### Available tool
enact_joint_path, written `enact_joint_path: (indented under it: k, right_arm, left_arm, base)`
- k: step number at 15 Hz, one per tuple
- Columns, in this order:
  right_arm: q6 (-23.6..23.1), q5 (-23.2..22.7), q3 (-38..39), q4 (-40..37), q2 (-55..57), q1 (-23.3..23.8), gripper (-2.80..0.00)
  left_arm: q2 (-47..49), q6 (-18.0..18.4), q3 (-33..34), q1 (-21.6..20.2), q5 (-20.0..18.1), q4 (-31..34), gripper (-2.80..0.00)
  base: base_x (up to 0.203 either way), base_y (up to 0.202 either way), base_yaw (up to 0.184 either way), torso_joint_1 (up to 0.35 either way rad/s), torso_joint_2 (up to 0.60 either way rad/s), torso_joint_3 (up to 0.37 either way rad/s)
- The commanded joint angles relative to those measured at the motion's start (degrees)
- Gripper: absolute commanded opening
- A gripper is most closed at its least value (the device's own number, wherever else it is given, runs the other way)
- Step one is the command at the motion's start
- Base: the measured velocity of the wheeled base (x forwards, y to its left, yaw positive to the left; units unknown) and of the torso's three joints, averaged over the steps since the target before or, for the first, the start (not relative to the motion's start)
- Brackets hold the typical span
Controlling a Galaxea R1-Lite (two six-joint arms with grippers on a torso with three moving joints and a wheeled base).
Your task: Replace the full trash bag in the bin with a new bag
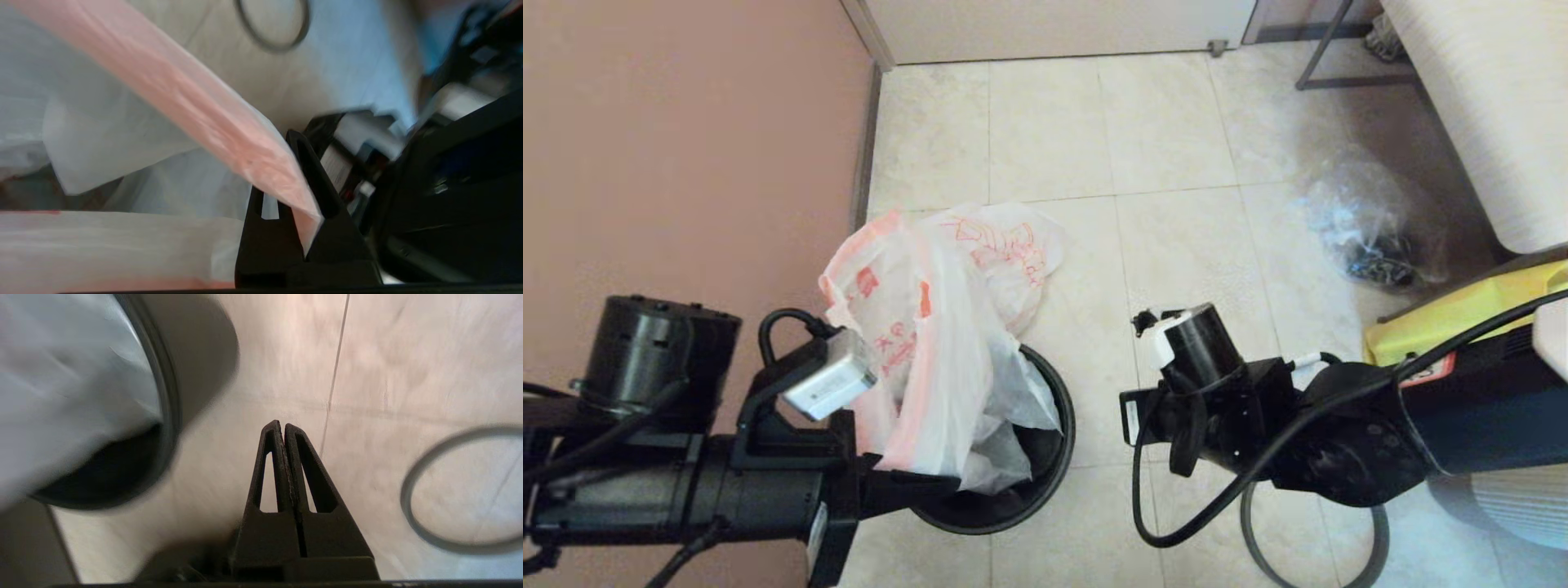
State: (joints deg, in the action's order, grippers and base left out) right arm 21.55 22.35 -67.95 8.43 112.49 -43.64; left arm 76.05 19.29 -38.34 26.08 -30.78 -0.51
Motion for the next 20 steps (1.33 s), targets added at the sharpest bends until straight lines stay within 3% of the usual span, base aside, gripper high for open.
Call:
enact_joint_path:
  k: [1, 4, 7, 12, 13, 16, 20]
  right_arm:
    - [0.15, -0.04, -1.85, 0.09, -2.97, 0.51, -2.80]
    - [0.03, -1.02, -8.53, -0.26, -2.82, 0.28, -2.80]
    - [-1.20, -1.61, -16.80, -4.16, -2.39, -0.49, -2.80]
    - [-2.55, -4.35, -33.70, -14.24, 2.83, -1.23, -2.80]
    - [-3.00, -4.91, -37.18, -15.89, 4.61, -1.55, 0.00]
    - [-3.83, -6.27, -44.74, -21.05, 7.95, -4.17, 0.00]
    - [-5.40, -9.12, -44.48, -22.58, 6.31, -4.69, 0.00]
  left_arm:
    - [3.27, 0.21, 0.13, 6.12, 9.40, -0.08, -2.80]
    - [4.44, 0.31, 2.55, 10.04, 20.94, -0.09, -2.80]
    - [4.94, 0.25, 6.29, 10.19, 24.27, -2.15, -2.80]
    - [11.61, 0.09, 16.86, 10.39, 26.94, -30.69, -2.80]
    - [12.30, -0.01, 18.20, 10.53, 27.29, -32.02, -2.80]
    - [12.55, -0.12, 18.58, 10.31, 27.35, -32.38, -2.80]
    - [11.34, -1.30, 18.98, 10.13, 26.35, -33.79, -2.80]
  base:
    - [0.000, 0.000, 0.000, 0.000, 0.00, 0.000]
    - [0.000, 0.000, 0.000, 0.000, 0.00, 0.000]
    - [0.000, 0.000, 0.000, 0.000, 0.00, 0.000]
    - [0.000, 0.000, 0.000, 0.000, 0.00, 0.000]
    - [0.000, 0.000, 0.000, 0.000, 0.00, 0.000]
    - [0.000, 0.000, 0.000, 0.000, 0.00, 0.000]
    - [0.000, 0.000, 0.000, 0.000, 0.00, 0.000]
